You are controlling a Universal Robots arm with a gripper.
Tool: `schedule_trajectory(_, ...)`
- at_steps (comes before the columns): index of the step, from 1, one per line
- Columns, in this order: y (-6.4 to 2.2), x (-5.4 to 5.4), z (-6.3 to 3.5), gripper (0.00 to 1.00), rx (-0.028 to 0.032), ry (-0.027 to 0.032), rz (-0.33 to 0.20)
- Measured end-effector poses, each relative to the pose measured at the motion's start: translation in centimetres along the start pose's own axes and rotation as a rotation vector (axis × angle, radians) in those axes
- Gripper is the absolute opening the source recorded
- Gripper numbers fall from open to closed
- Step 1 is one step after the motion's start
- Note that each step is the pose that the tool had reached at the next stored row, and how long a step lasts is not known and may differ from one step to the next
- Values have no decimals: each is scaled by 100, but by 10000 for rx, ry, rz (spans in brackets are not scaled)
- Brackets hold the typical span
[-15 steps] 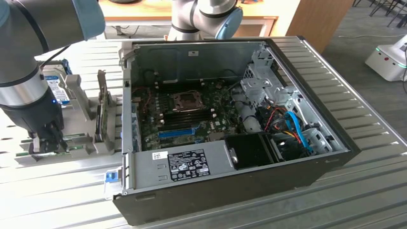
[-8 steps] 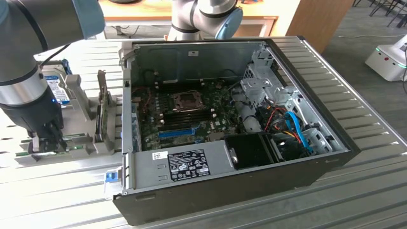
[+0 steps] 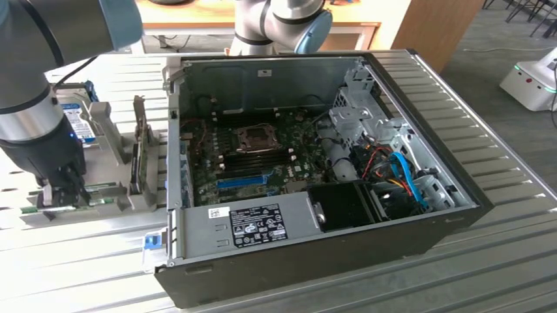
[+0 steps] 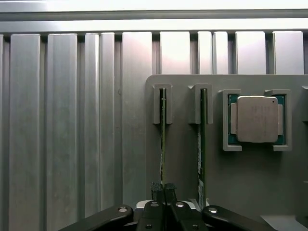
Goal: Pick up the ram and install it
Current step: 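Pick up the ram and move it above insertion slot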
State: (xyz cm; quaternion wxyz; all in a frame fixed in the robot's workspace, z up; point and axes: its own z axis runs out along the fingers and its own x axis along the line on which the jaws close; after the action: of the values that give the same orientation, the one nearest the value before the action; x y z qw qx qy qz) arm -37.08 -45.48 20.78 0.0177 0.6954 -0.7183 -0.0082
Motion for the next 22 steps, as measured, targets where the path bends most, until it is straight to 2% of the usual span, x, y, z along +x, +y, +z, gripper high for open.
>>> schedule_trajectory(22,5,2,-155,12,0,-34,-1)
